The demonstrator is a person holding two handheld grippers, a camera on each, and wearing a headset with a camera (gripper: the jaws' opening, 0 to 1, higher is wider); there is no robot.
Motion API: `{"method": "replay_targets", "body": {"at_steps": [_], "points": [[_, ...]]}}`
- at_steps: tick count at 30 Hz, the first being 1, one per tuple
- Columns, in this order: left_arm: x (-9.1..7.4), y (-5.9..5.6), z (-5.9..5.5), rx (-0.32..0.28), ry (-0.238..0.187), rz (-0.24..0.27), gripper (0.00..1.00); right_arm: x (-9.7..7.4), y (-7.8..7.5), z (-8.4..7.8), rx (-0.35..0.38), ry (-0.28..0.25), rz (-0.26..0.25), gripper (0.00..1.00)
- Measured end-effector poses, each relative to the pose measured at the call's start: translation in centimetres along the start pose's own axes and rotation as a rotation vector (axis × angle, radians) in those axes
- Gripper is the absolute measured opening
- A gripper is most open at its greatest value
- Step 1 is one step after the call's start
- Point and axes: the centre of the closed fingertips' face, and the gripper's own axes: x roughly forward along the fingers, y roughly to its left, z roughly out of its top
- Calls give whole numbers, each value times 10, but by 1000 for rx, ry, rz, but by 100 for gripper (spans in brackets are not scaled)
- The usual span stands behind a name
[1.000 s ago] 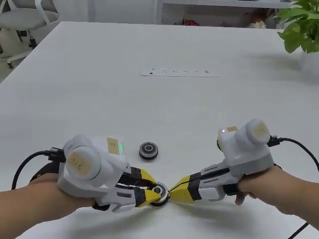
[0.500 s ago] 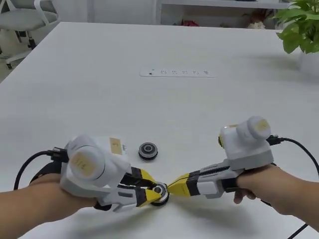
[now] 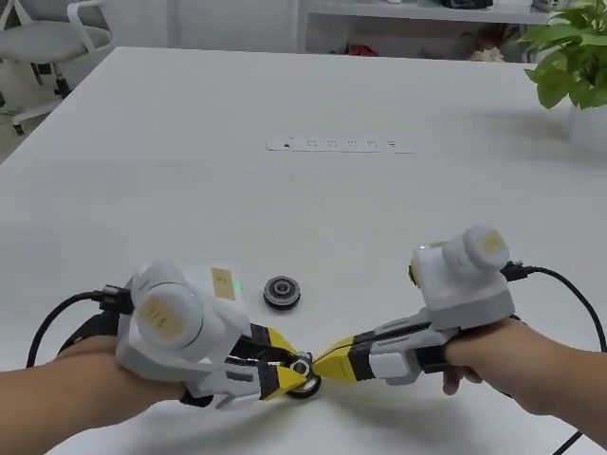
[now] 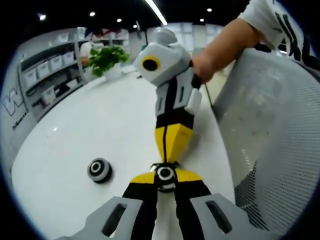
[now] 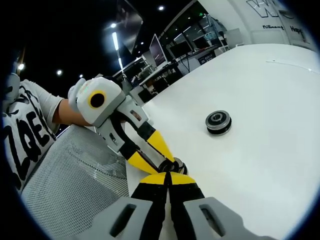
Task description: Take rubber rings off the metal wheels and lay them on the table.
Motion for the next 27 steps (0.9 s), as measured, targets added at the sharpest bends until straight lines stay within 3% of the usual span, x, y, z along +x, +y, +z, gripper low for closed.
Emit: {"method": "replay_targets", "body": {"at_steps": [3, 4, 6, 7, 14, 17, 20, 26, 27], "points": [[0, -1, 0, 4, 0, 1, 12, 2, 5, 2, -10, -2, 18, 0], [0, -1, 0, 5, 0, 1, 12, 4, 14, 3, -5, -3, 57, 0], [0, -1, 0, 9, 1, 0, 13, 6, 12, 3, -65, 9, 30, 0], [0, -1, 0, 5, -1, 1, 13, 5, 13, 1, -39, 17, 35, 0], [0, -1, 0, -11, -14, -4, 13, -1, 4, 5, -38, -10, 4, 0], [0, -1, 0, 16, -9, -2, 14, -2, 4, 8, -28, -19, 5, 0], [-1, 0, 1, 43, -3, 6, 16, -4, 4, 9, -24, -25, 4, 0], [-10, -3, 4, 31, -14, -10, 20, -6, 6, 12, -31, -33, 7, 0], [-11, -5, 6, 21, -23, -20, 24, -6, 7, 13, -31, -34, 9, 0]]}}
